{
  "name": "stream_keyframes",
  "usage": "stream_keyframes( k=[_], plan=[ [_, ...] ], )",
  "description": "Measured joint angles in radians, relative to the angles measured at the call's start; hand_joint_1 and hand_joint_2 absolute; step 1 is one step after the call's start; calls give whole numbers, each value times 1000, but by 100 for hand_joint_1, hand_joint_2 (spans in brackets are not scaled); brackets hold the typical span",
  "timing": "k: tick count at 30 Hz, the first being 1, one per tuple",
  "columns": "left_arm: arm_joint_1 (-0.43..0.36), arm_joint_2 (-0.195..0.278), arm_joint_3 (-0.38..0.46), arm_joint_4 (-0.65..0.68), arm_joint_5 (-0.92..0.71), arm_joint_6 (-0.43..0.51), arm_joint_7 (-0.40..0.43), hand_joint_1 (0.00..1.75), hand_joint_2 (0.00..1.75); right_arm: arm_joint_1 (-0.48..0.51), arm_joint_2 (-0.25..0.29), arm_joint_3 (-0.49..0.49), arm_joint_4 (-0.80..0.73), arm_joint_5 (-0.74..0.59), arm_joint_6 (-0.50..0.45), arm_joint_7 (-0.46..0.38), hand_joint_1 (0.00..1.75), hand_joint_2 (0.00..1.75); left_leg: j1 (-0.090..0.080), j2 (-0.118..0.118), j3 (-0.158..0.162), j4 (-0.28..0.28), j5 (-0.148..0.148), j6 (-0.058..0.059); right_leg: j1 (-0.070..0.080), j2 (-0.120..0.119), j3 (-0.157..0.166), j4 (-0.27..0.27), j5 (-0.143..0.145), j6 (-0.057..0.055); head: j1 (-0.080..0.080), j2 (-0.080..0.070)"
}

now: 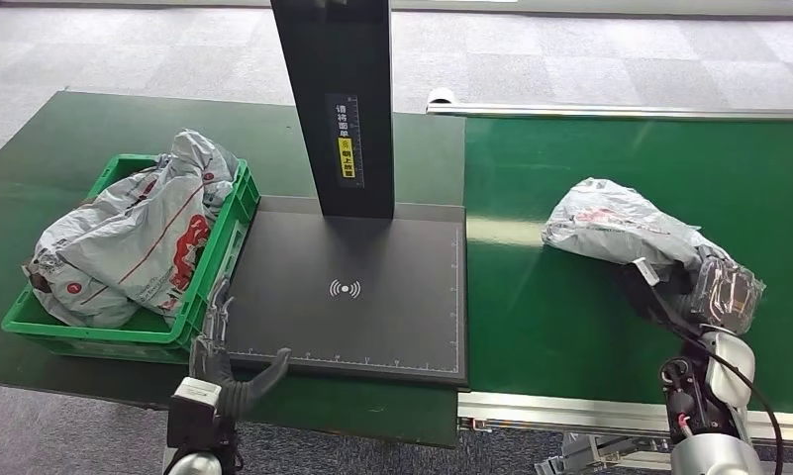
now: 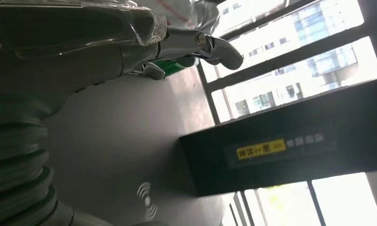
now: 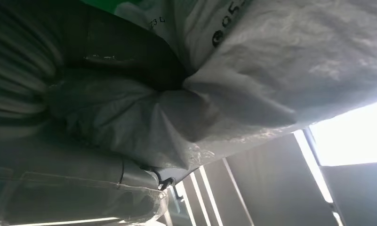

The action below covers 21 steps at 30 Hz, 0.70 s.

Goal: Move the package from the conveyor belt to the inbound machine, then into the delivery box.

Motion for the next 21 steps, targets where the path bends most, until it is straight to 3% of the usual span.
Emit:
stream_keyframes(
  k=[3,9,18,19,21],
  plan=[
    [-42,14,83,-30,-36,-19,0,0,175,15,58,116,-196,-178,139,-35,175,175,0,1,0,0,0,-1,0,0,-1,0,1,-1,0,0],
    [-118,24,223,-73,-112,-57,2,0,175,-22,137,396,-491,-417,341,25,175,175,1,1,-1,0,1,-1,1,0,-1,1,1,-1,0,0],
    [-231,48,375,-88,-186,-225,91,0,175,-109,249,696,-553,-567,515,76,175,175,1,1,0,0,2,-1,1,0,-1,1,1,-1,0,0],
    [-238,53,390,-89,-182,-239,94,0,175,-108,263,722,-544,-575,523,80,147,175,1,1,0,0,2,-1,1,1,-2,1,1,-1,0,0],
    [-243,61,418,-91,-176,-261,98,0,175,-103,285,766,-524,-587,536,84,60,175,1,1,0,0,1,-2,1,0,-2,1,0,-1,0,0]
  ],
)
